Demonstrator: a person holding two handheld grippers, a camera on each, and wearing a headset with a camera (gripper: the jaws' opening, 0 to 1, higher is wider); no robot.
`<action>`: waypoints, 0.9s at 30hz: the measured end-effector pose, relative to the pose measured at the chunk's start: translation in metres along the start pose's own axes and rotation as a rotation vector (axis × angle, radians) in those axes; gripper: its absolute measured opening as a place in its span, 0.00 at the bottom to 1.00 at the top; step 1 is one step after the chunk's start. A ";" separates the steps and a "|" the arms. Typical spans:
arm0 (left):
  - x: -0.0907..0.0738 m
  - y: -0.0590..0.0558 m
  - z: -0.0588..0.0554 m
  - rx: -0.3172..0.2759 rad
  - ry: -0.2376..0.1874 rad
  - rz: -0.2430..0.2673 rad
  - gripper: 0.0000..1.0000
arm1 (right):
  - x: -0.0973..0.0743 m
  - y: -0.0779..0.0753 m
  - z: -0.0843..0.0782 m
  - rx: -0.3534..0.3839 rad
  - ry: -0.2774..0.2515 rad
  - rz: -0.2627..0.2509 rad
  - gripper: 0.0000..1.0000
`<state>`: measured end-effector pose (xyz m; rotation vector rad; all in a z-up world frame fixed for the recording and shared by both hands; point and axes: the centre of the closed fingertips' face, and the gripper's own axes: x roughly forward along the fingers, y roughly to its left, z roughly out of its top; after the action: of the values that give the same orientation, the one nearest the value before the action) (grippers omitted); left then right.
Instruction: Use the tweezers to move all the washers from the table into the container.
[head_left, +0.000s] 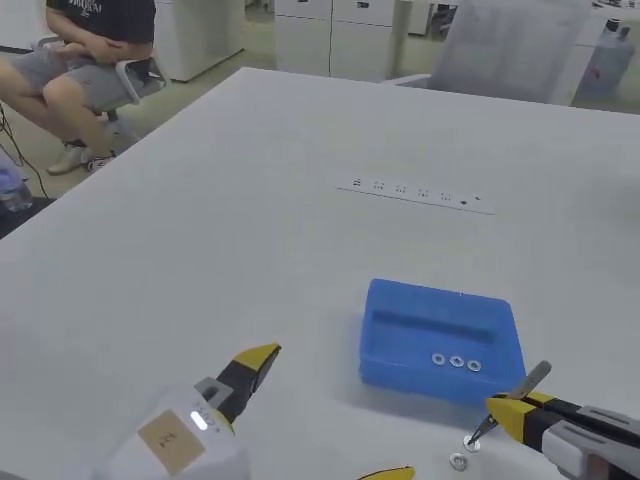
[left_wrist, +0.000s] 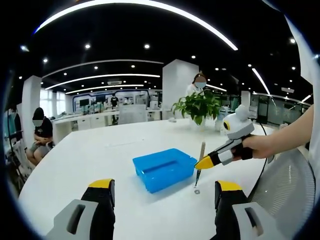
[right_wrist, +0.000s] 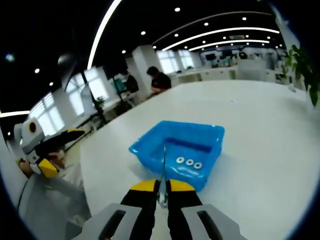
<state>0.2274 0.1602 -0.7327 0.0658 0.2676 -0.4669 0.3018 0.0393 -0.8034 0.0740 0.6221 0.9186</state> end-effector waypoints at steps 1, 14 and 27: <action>0.000 0.000 0.000 0.000 0.001 0.000 0.83 | 0.000 0.000 -0.001 -0.004 0.003 -0.002 0.04; 0.000 -0.001 -0.001 0.005 0.006 -0.005 0.83 | 0.003 0.004 -0.005 -0.080 0.029 0.011 0.04; 0.000 -0.002 -0.002 0.010 0.015 -0.009 0.82 | 0.010 0.019 -0.017 -0.363 0.112 0.019 0.03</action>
<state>0.2264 0.1589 -0.7351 0.0776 0.2801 -0.4767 0.2832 0.0548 -0.8163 -0.2982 0.5504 1.0468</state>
